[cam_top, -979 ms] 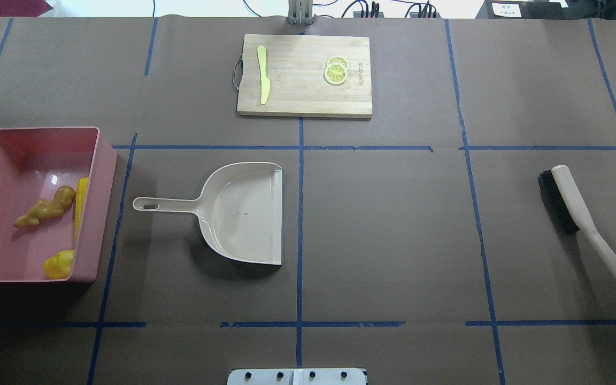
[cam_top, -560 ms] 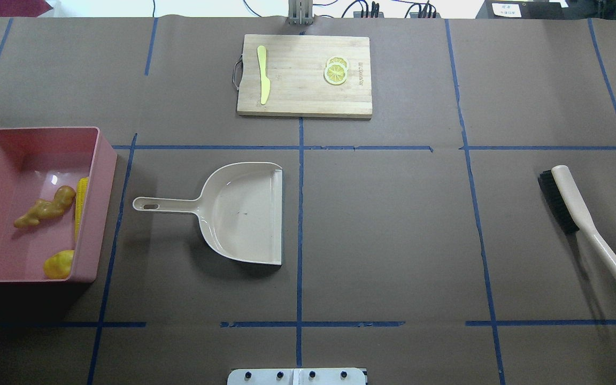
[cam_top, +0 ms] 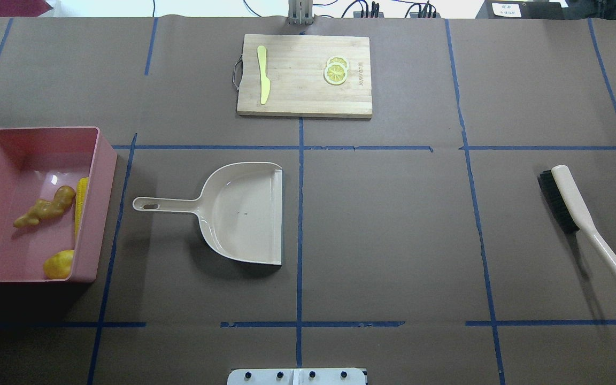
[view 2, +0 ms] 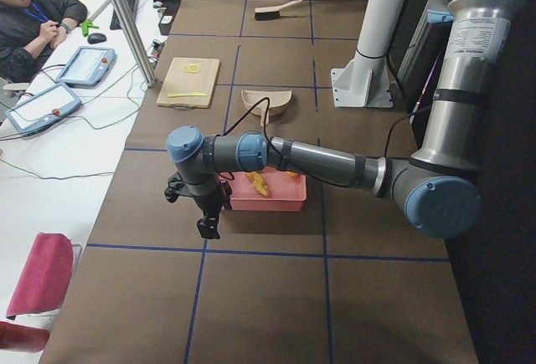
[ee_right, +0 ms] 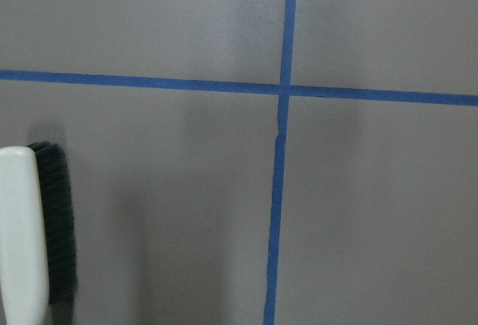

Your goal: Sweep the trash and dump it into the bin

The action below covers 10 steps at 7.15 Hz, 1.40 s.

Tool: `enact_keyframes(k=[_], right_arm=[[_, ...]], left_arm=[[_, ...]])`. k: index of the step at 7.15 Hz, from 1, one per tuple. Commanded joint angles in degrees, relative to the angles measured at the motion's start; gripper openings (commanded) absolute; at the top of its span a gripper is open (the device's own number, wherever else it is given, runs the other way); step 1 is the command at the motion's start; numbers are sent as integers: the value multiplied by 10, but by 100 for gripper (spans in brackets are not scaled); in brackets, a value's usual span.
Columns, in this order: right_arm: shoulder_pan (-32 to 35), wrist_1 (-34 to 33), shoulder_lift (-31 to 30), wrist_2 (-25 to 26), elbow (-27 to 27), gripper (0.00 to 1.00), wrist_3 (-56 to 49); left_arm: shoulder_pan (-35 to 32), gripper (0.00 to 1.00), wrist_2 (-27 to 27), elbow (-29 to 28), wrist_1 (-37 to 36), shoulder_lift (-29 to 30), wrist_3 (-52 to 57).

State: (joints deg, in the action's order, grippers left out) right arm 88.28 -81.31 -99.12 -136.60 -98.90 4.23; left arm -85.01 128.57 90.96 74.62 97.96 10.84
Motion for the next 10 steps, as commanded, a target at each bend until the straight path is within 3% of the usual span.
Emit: enact_keyframes(k=[1,6,8,10], right_arm=[[24,10,-8,-14,-2,100,-4],[24,1,-7,-19,-2,100,-4],[23,2,-7,-20,-3,100,-1],[24,4,-7,-20,-3,100,3]], left_arm=[[-2,100,0,-12,2,-1,-7],[-48,100,5,-7,4,-18,28],[-60,100,76,-5,39,-47,22],[-60,100,77,-4,58,-45,-23]])
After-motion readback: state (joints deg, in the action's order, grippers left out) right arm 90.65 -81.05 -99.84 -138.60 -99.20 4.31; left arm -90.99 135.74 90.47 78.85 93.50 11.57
